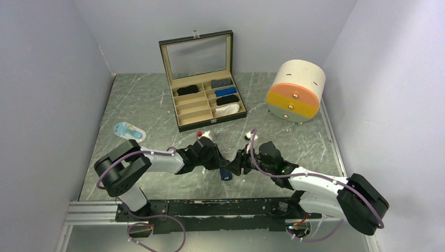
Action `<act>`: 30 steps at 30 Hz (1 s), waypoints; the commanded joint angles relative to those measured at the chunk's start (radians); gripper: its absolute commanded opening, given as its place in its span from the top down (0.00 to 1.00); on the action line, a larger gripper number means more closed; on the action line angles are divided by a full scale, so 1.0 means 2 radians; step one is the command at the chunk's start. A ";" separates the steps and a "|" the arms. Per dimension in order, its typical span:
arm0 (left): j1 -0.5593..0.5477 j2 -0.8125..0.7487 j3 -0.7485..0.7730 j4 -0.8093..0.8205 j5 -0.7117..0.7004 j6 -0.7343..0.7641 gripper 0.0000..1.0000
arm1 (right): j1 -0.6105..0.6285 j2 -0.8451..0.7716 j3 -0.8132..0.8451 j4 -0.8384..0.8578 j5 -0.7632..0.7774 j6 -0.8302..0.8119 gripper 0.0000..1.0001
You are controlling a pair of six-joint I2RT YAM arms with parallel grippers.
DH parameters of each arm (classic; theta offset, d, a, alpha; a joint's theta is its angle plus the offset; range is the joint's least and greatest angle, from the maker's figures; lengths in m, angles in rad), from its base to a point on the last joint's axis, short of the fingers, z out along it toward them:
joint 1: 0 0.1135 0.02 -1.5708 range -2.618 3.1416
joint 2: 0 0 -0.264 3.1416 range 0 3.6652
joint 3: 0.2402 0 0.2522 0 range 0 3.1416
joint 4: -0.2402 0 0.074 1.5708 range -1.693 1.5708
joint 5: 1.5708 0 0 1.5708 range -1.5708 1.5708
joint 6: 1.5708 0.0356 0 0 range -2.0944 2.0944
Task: Roll the underwear
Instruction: Pick up the underwear from the center of the board.
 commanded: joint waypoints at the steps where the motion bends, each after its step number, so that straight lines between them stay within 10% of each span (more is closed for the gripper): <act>1: -0.004 0.042 -0.009 -0.123 -0.037 0.052 0.77 | -0.002 -0.002 0.016 -0.072 0.033 0.011 0.47; 13: -0.004 0.032 -0.008 -0.123 -0.033 0.050 0.63 | -0.002 0.098 -0.029 0.070 0.012 0.103 0.90; 21: -0.004 0.014 0.010 -0.157 0.002 0.067 0.37 | -0.002 0.134 -0.051 0.119 0.013 0.121 0.92; 30: -0.008 -0.011 -0.036 -0.126 0.044 0.060 0.40 | -0.002 0.125 -0.059 0.123 0.025 0.131 0.91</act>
